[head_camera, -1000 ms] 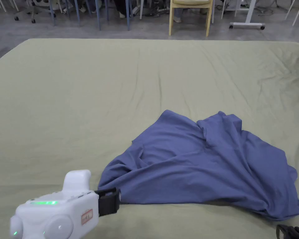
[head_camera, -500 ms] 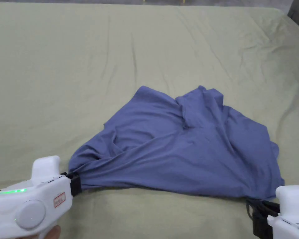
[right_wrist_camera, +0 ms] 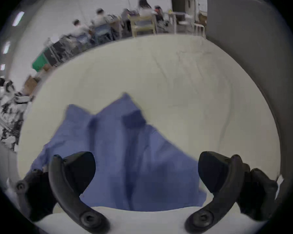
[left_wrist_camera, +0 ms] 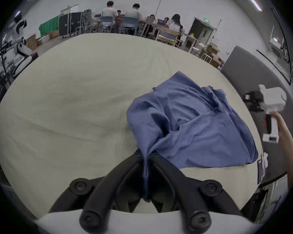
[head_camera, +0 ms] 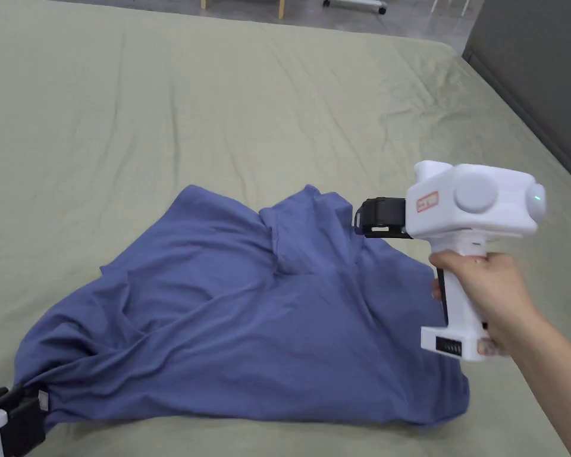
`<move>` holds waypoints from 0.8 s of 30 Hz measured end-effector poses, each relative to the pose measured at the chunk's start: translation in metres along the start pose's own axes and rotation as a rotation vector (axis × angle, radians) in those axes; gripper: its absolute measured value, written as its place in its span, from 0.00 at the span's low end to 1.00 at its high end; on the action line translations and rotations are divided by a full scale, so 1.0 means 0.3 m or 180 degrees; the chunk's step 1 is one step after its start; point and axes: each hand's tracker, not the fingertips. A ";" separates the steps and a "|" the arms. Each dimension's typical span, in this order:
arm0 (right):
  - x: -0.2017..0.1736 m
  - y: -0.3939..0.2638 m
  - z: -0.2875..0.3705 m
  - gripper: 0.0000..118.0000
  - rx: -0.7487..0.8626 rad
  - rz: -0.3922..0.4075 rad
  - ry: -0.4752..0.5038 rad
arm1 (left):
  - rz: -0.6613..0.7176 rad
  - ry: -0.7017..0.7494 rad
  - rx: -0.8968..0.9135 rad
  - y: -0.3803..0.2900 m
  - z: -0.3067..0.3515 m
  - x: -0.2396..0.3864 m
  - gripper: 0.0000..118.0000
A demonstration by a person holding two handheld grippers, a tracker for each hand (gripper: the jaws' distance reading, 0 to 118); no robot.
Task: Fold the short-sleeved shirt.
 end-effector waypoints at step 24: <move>0.019 -0.201 0.631 0.03 0.1611 0.0300 0.0008 | -0.0533 -0.0251 0.0680 0.364 0.224 0.171 0.00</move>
